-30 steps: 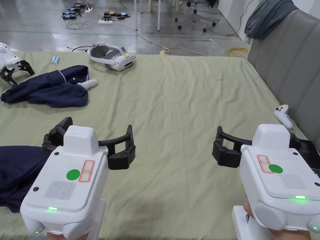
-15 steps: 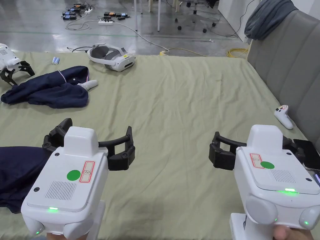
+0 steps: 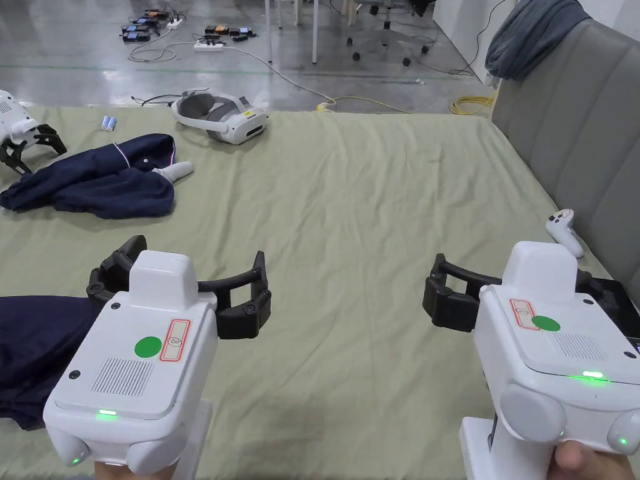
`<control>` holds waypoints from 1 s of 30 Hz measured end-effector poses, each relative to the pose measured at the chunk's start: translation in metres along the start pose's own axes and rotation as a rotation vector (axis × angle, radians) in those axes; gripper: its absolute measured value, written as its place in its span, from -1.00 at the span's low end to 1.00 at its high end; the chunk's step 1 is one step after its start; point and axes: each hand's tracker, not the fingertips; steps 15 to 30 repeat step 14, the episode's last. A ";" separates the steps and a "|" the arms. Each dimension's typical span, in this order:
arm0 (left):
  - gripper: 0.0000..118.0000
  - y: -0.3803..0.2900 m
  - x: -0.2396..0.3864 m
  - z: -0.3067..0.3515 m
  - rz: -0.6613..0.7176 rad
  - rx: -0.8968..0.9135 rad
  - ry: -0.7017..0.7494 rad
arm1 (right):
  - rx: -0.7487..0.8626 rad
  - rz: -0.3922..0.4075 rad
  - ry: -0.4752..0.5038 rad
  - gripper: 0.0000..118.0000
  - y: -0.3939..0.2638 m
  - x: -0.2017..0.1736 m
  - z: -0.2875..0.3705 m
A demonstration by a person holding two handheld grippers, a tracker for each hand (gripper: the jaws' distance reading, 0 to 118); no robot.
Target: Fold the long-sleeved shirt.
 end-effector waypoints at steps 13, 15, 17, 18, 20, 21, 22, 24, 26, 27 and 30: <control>0.88 0.000 0.001 -0.001 0.011 0.000 0.006 | -0.032 0.014 -0.025 1.00 0.000 0.001 -0.002; 0.88 0.001 0.000 -0.001 0.018 0.001 0.002 | -0.034 0.018 -0.045 1.00 0.001 0.002 -0.003; 0.88 0.001 0.000 -0.001 0.018 0.001 0.002 | -0.034 0.018 -0.045 1.00 0.001 0.002 -0.003; 0.88 0.001 0.000 -0.001 0.018 0.001 0.002 | -0.034 0.018 -0.045 1.00 0.001 0.002 -0.003; 0.88 0.001 0.000 -0.001 0.018 0.001 0.002 | -0.034 0.018 -0.045 1.00 0.001 0.002 -0.003; 0.88 0.001 0.000 -0.001 0.018 0.001 0.002 | -0.034 0.018 -0.045 1.00 0.001 0.002 -0.003; 0.88 0.001 0.000 -0.001 0.018 0.001 0.002 | -0.034 0.018 -0.045 1.00 0.001 0.002 -0.003; 0.88 0.001 0.000 -0.001 0.018 0.001 0.002 | -0.034 0.018 -0.045 1.00 0.001 0.002 -0.003; 0.88 0.001 0.000 -0.001 0.018 0.001 0.002 | -0.034 0.018 -0.045 1.00 0.001 0.002 -0.003; 0.88 0.001 0.000 -0.001 0.018 0.001 0.002 | -0.034 0.018 -0.045 1.00 0.001 0.002 -0.003; 0.88 0.001 0.000 -0.001 0.018 0.001 0.002 | -0.034 0.018 -0.045 1.00 0.001 0.002 -0.003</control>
